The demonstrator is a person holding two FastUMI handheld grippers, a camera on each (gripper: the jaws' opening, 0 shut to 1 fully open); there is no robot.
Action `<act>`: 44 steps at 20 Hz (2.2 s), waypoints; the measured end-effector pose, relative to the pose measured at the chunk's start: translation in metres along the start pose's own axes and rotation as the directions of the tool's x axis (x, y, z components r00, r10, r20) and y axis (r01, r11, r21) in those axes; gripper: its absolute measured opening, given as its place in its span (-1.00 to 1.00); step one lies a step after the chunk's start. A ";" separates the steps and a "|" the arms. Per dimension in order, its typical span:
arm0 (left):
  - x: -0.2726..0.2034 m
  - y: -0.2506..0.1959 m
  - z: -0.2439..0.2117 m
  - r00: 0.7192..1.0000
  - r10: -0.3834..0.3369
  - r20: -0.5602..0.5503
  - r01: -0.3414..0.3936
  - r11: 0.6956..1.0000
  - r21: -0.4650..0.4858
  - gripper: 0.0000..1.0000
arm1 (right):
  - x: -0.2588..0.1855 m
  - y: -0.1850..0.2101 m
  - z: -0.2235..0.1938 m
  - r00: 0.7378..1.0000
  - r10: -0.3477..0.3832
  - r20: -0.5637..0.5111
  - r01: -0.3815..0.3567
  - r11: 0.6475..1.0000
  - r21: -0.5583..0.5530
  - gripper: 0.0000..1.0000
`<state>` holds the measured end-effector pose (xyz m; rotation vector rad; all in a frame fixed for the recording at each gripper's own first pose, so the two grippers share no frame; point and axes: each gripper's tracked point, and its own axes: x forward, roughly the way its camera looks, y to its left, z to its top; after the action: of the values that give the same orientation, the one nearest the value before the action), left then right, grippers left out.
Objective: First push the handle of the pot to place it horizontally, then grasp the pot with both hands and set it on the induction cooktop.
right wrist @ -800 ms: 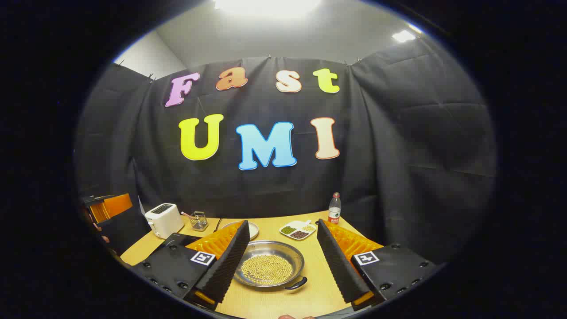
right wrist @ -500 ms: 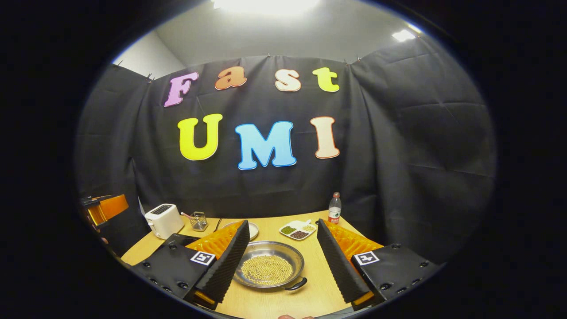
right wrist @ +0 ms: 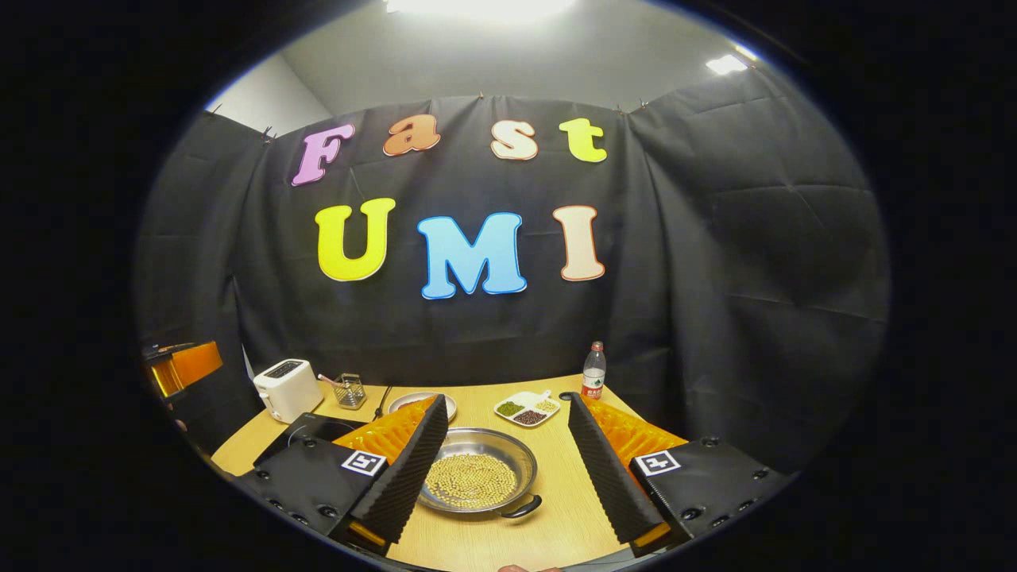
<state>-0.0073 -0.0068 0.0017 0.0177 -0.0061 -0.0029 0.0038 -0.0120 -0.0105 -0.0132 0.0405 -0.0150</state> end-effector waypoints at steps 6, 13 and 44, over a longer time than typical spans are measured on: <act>0.005 0.000 -0.017 1.000 0.003 -0.026 -0.003 1.000 -0.020 0.65 | 0.008 0.002 -0.009 0.999 0.013 -0.038 -0.012 1.000 0.010 0.95; 0.009 0.016 -0.027 0.999 0.036 -0.040 -0.037 0.999 -0.025 0.71 | 0.022 0.010 -0.011 0.992 0.080 -0.095 -0.082 0.996 -0.023 0.95; -0.021 0.098 -0.085 0.966 0.201 -0.164 -0.218 0.972 -0.091 0.66 | 0.018 0.108 -0.193 0.662 0.339 -0.668 -0.456 0.890 0.000 -0.96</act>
<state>-0.0279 0.0927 -0.0818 -0.0913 0.1463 0.2104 0.0159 0.0930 -0.2050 -0.1717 0.7617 0.4372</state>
